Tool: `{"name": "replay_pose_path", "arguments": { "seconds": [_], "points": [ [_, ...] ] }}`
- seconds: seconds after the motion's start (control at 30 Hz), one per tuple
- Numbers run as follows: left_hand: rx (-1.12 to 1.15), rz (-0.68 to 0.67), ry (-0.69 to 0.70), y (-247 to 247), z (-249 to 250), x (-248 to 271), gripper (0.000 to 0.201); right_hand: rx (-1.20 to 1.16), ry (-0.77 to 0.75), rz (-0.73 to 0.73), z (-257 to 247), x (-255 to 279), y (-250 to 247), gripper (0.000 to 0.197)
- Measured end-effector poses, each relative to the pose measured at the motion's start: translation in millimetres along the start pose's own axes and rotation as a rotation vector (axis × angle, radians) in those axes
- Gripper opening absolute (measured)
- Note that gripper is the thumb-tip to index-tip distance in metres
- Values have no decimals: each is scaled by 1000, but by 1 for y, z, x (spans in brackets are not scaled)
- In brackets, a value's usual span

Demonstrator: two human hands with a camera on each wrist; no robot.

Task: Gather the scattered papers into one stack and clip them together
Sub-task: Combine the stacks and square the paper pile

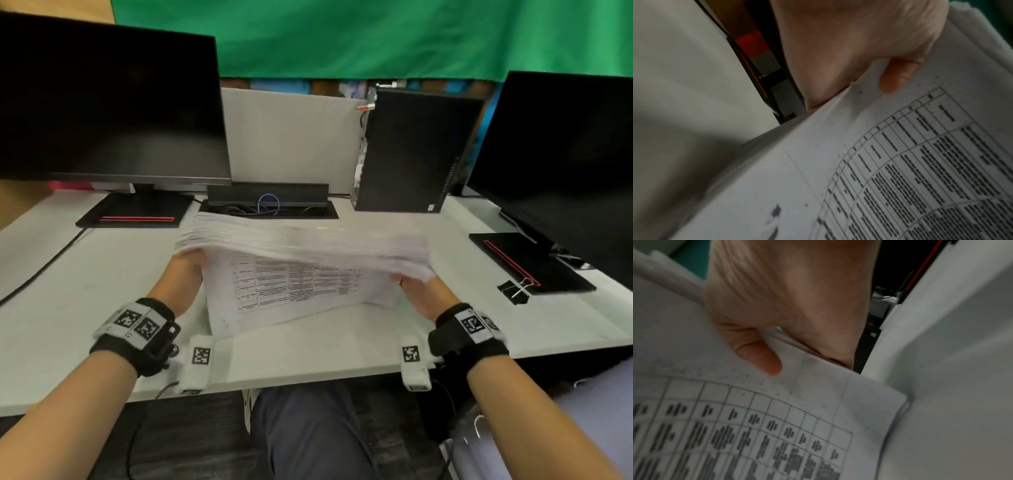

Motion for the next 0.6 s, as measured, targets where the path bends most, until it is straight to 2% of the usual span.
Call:
{"name": "replay_pose_path", "arguments": {
  "seconds": [0.1,0.17,0.23,0.33,0.37,0.43,0.5,0.57,0.6],
  "points": [
    [-10,79,16,-12,-6,-9,21,-91,-62,9,-15,0,14,16],
    [48,100,-6,-17,-8,-12,29,-103,-37,129,-19,-5,10,20],
    [47,75,3,-10,-3,-10,35,-91,18,180,-17,-6,13,24],
    [-70,100,35,-5,2,-7,25,3,-13,198,-18,-2,12,30],
    [-86,114,32,-7,-1,-10,26,5,-39,196,-21,0,13,26],
    [-60,99,-15,-10,-7,-12,29,-26,-82,238,-28,1,14,19],
    [-55,141,-108,-16,-17,-12,31,-62,-69,250,-29,3,18,24],
    [-100,175,-70,-15,-11,-12,30,-44,-39,211,-34,2,28,22],
    [-108,142,19,-8,4,-8,30,-43,-55,196,-40,0,31,28]
  ]
}}
Point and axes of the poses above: each hand's wrist, its own x-axis away from the middle knuckle, its own y-axis out of the palm, z = x × y, the point moved 10 cm from there along -x, towards the middle knuckle, and after that the axes turned 13 degrees about -y, right-handed, at the moved point
